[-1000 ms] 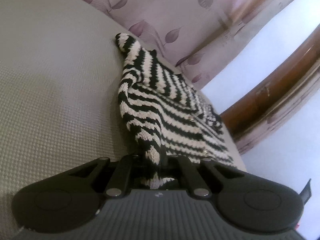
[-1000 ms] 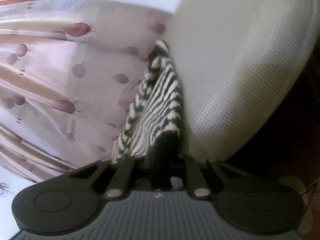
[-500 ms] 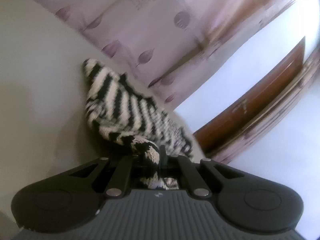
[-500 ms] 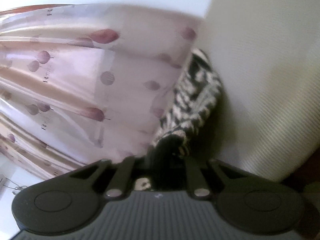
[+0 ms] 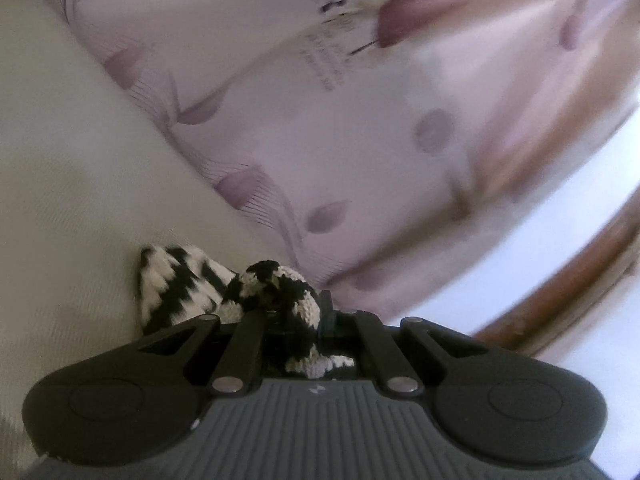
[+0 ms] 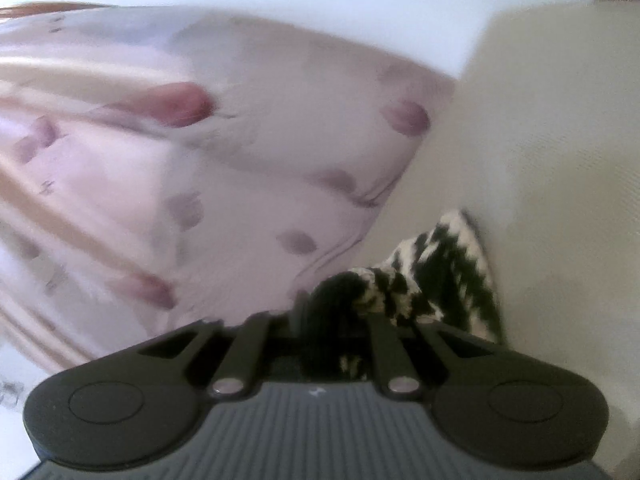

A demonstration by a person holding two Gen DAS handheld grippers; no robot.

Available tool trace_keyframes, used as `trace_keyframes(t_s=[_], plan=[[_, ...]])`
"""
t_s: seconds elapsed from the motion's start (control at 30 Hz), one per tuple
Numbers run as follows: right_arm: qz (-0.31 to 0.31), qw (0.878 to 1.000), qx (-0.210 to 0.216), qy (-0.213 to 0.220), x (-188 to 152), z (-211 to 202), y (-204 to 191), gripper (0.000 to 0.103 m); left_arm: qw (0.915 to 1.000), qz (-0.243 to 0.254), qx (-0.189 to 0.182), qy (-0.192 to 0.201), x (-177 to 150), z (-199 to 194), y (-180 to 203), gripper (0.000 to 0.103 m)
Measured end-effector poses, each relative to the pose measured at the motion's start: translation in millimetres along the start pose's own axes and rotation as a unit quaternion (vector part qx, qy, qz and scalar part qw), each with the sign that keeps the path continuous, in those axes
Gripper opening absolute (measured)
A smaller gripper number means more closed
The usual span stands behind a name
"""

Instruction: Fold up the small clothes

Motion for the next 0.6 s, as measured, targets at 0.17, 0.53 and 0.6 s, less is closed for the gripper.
trace_keyframes(t_s=[0.17,0.53,0.6], plan=[[0.013,0.999,-0.042,-0.007,11,75,36,0.01,0.9981,0.023,0.054,-0.019,-10,36,-39,0.005],[0.063,0.998,-0.003,0.003,19,96,51,0.02,0.9929,-0.027,0.077,0.087,14,21,-66,0.087],[0.123,0.991,0.054,0.023,25,89,54,0.051,0.9912,-0.012,0.084,0.101,21,14,-61,0.089]])
Point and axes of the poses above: each gripper's, at about its wrist camera, not at the fingertips, and z roughly the way its jaws point, y to its right, x to its top, the point moved 6 cm from there along z, roughly the way its jaws point, and after that the axes turned 11 degrees about -x, right-handed, at the moved point
